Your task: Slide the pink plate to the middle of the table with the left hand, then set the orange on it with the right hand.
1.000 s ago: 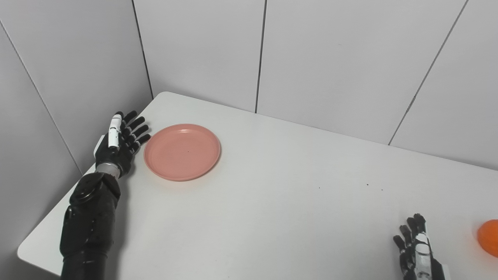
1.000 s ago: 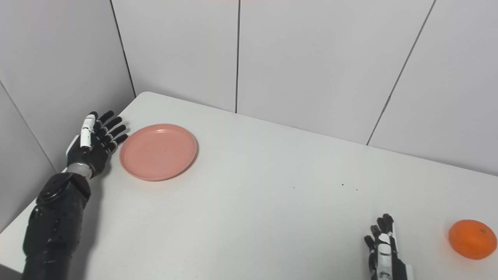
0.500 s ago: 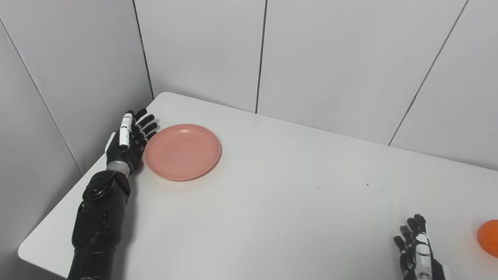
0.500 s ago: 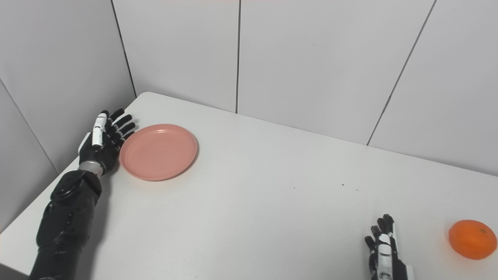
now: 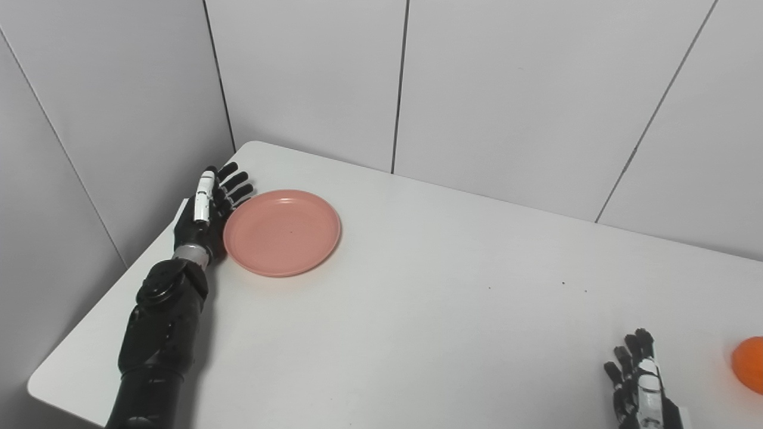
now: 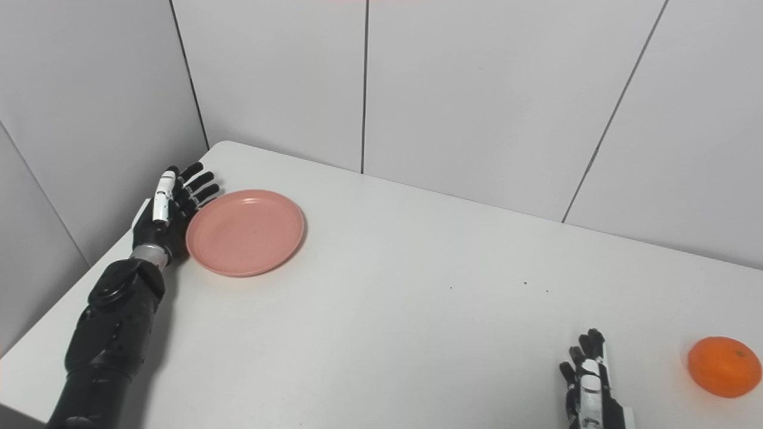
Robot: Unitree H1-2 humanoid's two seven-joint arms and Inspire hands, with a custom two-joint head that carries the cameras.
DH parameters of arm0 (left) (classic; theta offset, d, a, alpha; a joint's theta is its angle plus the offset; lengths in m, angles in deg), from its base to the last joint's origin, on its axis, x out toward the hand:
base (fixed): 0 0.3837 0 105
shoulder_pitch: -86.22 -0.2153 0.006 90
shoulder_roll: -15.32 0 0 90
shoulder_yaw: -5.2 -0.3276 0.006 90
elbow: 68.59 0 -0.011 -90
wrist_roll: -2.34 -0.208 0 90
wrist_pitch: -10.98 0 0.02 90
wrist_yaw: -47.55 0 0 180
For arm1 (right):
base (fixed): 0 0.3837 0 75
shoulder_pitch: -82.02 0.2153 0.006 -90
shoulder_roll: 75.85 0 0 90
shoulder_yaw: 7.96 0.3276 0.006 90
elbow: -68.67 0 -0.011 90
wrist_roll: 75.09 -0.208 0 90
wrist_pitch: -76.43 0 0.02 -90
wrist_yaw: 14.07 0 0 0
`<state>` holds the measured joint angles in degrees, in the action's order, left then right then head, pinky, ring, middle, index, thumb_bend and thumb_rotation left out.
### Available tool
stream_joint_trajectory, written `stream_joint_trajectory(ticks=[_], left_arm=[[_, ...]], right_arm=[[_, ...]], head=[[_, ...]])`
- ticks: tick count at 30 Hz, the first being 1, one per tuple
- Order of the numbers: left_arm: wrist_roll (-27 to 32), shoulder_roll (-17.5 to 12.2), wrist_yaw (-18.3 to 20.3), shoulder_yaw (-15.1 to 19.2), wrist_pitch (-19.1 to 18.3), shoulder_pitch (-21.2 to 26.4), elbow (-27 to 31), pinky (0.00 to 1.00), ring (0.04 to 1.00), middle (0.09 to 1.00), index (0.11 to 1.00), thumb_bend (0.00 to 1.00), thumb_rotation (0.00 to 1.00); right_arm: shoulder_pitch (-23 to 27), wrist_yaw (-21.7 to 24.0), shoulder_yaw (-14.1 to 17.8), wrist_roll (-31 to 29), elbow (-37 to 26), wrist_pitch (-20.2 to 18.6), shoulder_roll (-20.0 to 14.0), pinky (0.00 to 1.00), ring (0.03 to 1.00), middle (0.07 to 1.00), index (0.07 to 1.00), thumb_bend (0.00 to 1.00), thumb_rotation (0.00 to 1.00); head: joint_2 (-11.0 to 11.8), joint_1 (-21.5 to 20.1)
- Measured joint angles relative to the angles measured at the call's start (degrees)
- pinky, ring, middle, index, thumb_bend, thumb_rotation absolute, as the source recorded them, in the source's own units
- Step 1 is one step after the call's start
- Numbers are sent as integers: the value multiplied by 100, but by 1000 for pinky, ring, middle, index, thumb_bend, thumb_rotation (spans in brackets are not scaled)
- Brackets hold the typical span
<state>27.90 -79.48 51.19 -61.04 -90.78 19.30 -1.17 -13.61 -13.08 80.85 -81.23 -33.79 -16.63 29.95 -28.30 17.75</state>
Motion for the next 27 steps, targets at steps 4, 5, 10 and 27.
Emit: stream_joint_trajectory(ticks=[4, 5, 10, 27], left_arm=[[153, 32, 129, -23, -112, -43, 156, 784, 813, 826, 815, 348, 1000], [190, 48, 146, -27, -168, -74, 211, 790, 820, 834, 820, 349, 1000], [275, 180, 151, -89, -422, -229, 604, 790, 814, 834, 827, 350, 1000], [6, 597, -144, -567, -862, -364, 1381, 778, 810, 824, 809, 332, 1000]], right_arm=[[0, -1, -5, 44, -1, 0, 1, 1000, 989, 1000, 1000, 158, 1000], [0, -1, -5, 47, -1, 0, 1, 1000, 989, 1000, 1000, 158, 1000], [1, -3, -7, 79, -1, 0, 7, 1000, 990, 1000, 1000, 161, 1000], [1, -8, -22, 219, -13, 0, 57, 1000, 984, 995, 999, 169, 1000]], head=[[-9, -9], [-9, -9], [-26, -26], [-88, -79]])
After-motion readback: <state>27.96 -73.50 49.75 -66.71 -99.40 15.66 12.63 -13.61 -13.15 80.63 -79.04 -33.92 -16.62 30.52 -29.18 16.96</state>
